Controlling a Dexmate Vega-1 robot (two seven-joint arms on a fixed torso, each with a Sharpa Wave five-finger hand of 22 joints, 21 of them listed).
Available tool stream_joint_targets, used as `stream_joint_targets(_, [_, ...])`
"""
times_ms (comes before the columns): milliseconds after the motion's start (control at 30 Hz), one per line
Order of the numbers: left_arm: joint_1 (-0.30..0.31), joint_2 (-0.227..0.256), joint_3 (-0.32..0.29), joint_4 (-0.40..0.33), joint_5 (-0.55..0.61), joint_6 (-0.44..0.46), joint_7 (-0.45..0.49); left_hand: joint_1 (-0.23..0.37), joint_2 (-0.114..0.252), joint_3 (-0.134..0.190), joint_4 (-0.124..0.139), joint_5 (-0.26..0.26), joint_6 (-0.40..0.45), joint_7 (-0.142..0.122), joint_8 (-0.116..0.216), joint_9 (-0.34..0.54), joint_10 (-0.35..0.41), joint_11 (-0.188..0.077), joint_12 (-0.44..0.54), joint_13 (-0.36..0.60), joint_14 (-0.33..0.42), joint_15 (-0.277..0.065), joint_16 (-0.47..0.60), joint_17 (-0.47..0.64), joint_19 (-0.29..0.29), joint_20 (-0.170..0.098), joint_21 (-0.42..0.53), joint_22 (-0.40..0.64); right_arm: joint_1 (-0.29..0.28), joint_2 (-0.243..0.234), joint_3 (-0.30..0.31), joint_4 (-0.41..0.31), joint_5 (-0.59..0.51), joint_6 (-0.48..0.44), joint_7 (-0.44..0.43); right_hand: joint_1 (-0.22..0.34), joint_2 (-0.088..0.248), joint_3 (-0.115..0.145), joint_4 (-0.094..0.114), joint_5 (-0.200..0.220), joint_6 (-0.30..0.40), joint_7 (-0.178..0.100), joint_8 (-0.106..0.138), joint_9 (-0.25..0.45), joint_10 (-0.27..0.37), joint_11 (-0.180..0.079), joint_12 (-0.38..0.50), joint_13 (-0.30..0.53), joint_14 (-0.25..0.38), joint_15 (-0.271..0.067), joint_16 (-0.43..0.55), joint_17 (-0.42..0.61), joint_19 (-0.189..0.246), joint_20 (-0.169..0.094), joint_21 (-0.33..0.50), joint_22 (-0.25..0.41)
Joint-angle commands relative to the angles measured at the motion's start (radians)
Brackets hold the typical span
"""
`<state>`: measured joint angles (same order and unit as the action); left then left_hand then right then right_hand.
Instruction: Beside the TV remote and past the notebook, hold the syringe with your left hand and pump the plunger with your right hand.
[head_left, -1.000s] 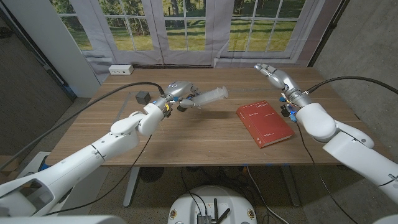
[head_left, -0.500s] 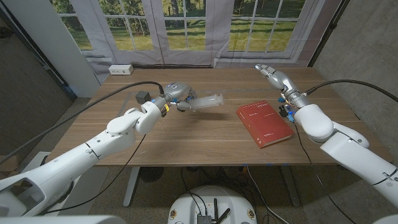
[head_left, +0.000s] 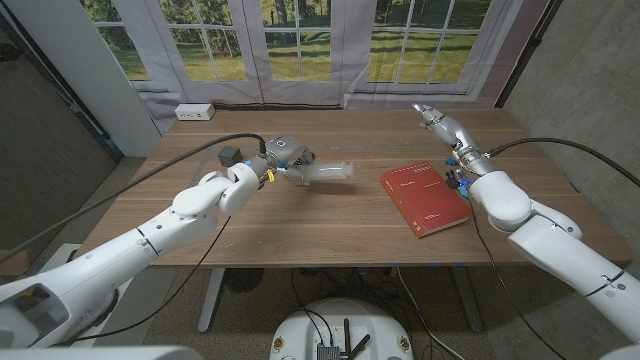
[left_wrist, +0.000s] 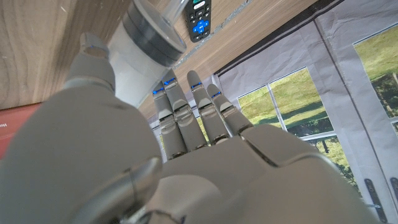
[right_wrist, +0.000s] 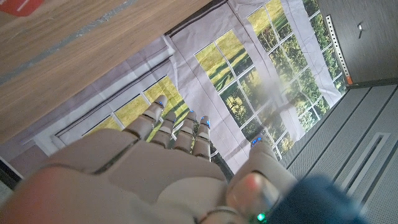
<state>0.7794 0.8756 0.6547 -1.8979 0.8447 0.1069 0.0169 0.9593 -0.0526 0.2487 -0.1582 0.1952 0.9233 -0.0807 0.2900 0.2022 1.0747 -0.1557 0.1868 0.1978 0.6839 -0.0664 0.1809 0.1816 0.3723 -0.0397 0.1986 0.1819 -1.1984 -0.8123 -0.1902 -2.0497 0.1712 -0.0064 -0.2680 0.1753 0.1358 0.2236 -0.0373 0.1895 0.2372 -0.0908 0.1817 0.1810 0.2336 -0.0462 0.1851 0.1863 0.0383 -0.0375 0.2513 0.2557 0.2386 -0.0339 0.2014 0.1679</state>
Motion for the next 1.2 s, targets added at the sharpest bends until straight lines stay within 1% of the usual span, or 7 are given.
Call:
stream_joint_targets(33, [-0.018, -0.013, 0.020, 0.008, 0.039, 0.014, -0.067, 0.113, 0.130, 0.016, 0.007, 0.005, 0.111, -0.116, 0.001, 0.011, 0.068, -0.072, 0.005, 0.005, -0.007, -0.152, -0.002, 0.003, -0.008, 0.002, -0.004, 0.000, 0.021, 0.065, -0.023, 0.113, 0.075, 0.115, 0.006, -0.003, 0.003, 0.005, 0.000, 0.002, -0.001, 0.001, 0.006, 0.000, 0.003, 0.005, 0.006, 0.003, 0.010, -0.006, 0.004, 0.000, 0.016, -0.002, 0.004, 0.000])
stream_joint_targets(267, [-0.022, -0.029, 0.033, 0.022, 0.057, 0.029, -0.068, 0.102, 0.129, 0.017, 0.009, 0.005, 0.104, -0.118, -0.002, 0.012, 0.057, -0.072, 0.003, 0.004, -0.016, -0.150, -0.004, 0.002, -0.015, 0.002, -0.005, 0.000, 0.032, 0.080, -0.036, 0.153, 0.097, 0.152, 0.011, -0.004, 0.004, 0.007, 0.000, 0.002, -0.001, 0.003, 0.006, 0.000, 0.003, 0.006, 0.007, 0.003, 0.015, -0.006, 0.006, 0.000, 0.025, -0.003, 0.006, 0.000])
stream_joint_targets(667, [-0.031, -0.049, 0.064, 0.052, 0.071, 0.029, -0.076, 0.081, 0.131, 0.020, 0.013, 0.005, 0.102, -0.120, -0.003, 0.012, 0.044, -0.072, 0.002, 0.003, -0.021, -0.150, -0.001, 0.001, -0.017, 0.002, -0.004, -0.001, 0.048, 0.091, -0.052, 0.186, 0.123, 0.176, 0.017, -0.005, 0.005, 0.009, -0.001, 0.002, 0.003, 0.003, 0.008, 0.000, 0.002, 0.007, 0.007, 0.003, 0.018, -0.006, 0.007, 0.002, 0.033, -0.005, 0.005, 0.000])
stream_joint_targets(867, [-0.044, -0.052, 0.081, 0.063, 0.095, 0.028, -0.087, 0.075, 0.130, 0.023, 0.012, 0.005, 0.098, -0.121, -0.005, 0.012, 0.038, -0.072, 0.002, 0.003, -0.027, -0.151, -0.002, 0.000, -0.021, 0.002, -0.004, -0.001, 0.060, 0.107, -0.063, 0.221, 0.156, 0.209, 0.037, -0.005, 0.006, 0.011, -0.002, 0.002, 0.003, 0.005, 0.008, 0.000, 0.004, 0.012, 0.008, 0.003, 0.020, -0.005, 0.008, 0.002, 0.036, -0.005, 0.004, 0.000])
stream_joint_targets(1067, [-0.062, -0.054, 0.099, 0.065, 0.133, 0.034, -0.120, 0.071, 0.129, 0.026, 0.010, 0.006, 0.094, -0.122, -0.007, 0.012, 0.032, -0.072, 0.002, 0.003, -0.029, -0.150, -0.001, 0.000, -0.024, 0.004, -0.004, -0.002, 0.067, 0.110, -0.071, 0.235, 0.166, 0.209, 0.039, -0.007, 0.006, 0.012, -0.001, 0.002, 0.004, 0.006, 0.009, 0.000, 0.002, 0.014, 0.008, 0.003, 0.020, -0.004, 0.008, 0.003, 0.038, -0.006, 0.003, -0.001])
stream_joint_targets(1200, [-0.066, -0.056, 0.102, 0.067, 0.141, 0.037, -0.128, 0.068, 0.125, 0.033, 0.004, 0.007, 0.071, -0.124, -0.017, 0.011, 0.015, -0.071, 0.000, 0.002, -0.038, -0.150, -0.002, 0.000, -0.034, 0.006, -0.005, -0.002, 0.068, 0.112, -0.074, 0.240, 0.171, 0.210, 0.036, -0.007, 0.006, 0.013, -0.001, 0.002, 0.006, 0.006, 0.009, 0.000, 0.002, 0.015, 0.008, 0.003, 0.020, -0.003, 0.008, 0.004, 0.039, -0.006, 0.003, -0.001])
